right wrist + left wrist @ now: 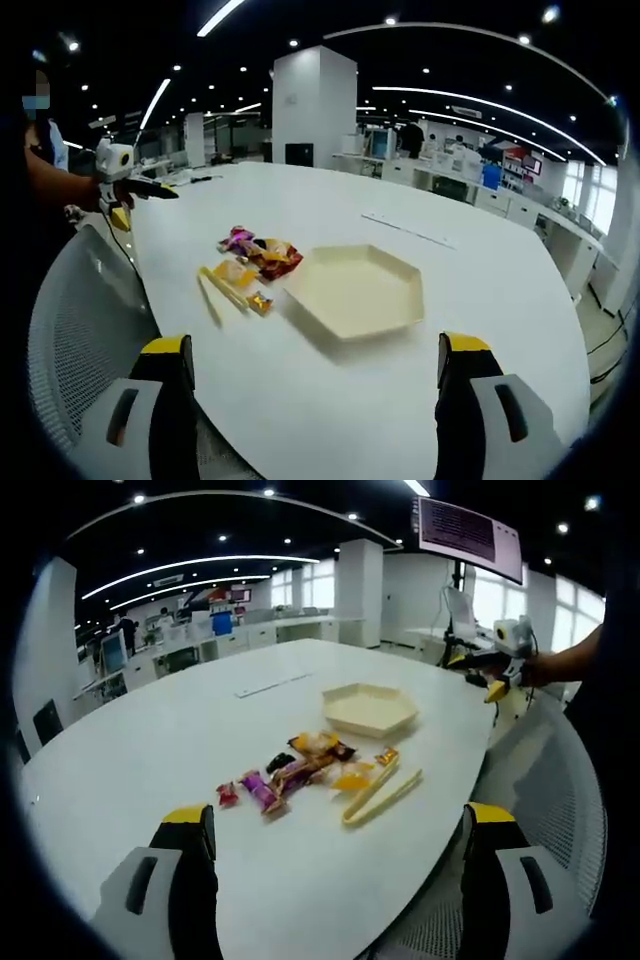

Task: Place the target food into the container with the food tongs after gripping and lifting it, then release it inside without dropping or visibly crushing the food.

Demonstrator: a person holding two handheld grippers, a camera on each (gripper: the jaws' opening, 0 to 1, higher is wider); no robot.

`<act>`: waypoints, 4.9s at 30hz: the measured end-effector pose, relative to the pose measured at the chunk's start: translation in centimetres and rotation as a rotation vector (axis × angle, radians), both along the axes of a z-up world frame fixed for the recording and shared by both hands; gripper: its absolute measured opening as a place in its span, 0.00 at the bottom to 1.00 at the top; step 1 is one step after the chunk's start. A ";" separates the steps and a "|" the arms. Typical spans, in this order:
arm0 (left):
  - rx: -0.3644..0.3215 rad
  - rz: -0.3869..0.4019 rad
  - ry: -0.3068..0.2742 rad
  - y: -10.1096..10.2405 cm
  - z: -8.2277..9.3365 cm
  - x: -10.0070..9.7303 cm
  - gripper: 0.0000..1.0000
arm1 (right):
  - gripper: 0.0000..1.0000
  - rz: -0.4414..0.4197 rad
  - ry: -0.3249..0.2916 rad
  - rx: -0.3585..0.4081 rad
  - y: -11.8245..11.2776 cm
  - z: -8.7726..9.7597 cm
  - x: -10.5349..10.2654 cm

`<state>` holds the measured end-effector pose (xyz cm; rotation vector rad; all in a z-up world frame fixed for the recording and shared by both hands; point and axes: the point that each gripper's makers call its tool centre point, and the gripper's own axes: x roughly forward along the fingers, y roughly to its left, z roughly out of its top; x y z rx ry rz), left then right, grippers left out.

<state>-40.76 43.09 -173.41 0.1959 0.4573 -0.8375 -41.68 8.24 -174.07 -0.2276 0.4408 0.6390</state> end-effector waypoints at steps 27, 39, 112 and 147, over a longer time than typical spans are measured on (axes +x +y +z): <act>-0.008 0.004 0.017 0.3 0.2 1.2 0.99 | 1.00 -0.011 0.004 -0.011 -0.2 0.0 0.7; -0.007 -0.001 0.015 0.1 0.2 1.4 0.99 | 1.00 0.035 -0.004 -0.033 1.0 0.3 1.2; -0.047 0.025 0.004 -1.3 2.8 0.3 0.96 | 0.04 0.690 0.193 -0.337 19.0 -10.8 2.2; -0.510 -0.370 0.029 -10.4 15.5 1.6 0.52 | 0.03 0.741 0.003 0.118 19.5 15.9 0.9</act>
